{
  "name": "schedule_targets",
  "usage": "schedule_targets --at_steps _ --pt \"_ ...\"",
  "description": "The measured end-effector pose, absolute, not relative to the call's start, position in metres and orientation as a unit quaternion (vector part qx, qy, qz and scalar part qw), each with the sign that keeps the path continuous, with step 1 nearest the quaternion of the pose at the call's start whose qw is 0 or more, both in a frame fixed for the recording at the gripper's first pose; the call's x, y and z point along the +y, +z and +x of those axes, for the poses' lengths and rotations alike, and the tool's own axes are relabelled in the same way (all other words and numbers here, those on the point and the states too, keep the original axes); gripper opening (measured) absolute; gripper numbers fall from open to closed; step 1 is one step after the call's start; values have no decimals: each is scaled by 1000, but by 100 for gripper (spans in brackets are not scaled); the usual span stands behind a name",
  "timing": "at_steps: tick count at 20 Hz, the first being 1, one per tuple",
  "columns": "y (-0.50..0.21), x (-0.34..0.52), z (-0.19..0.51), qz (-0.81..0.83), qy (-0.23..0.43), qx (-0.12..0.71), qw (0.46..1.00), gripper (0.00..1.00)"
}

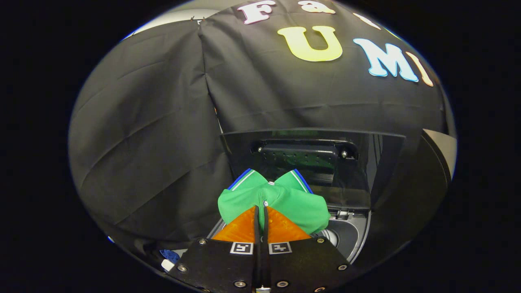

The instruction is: Put the clothes into the washing machine and then close the washing machine lid.

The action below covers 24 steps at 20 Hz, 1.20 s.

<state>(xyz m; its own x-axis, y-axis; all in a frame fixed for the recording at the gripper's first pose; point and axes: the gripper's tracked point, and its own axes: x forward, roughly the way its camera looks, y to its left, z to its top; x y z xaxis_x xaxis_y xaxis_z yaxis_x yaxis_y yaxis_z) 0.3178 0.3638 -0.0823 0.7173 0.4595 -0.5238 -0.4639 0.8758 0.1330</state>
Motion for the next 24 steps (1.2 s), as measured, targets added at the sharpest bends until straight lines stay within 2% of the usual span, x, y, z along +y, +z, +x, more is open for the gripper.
schedule_targets --at_steps 12,24 --pt "-167 349 331 -30 205 344 916 0" --pt "-249 329 315 -51 164 428 887 1"
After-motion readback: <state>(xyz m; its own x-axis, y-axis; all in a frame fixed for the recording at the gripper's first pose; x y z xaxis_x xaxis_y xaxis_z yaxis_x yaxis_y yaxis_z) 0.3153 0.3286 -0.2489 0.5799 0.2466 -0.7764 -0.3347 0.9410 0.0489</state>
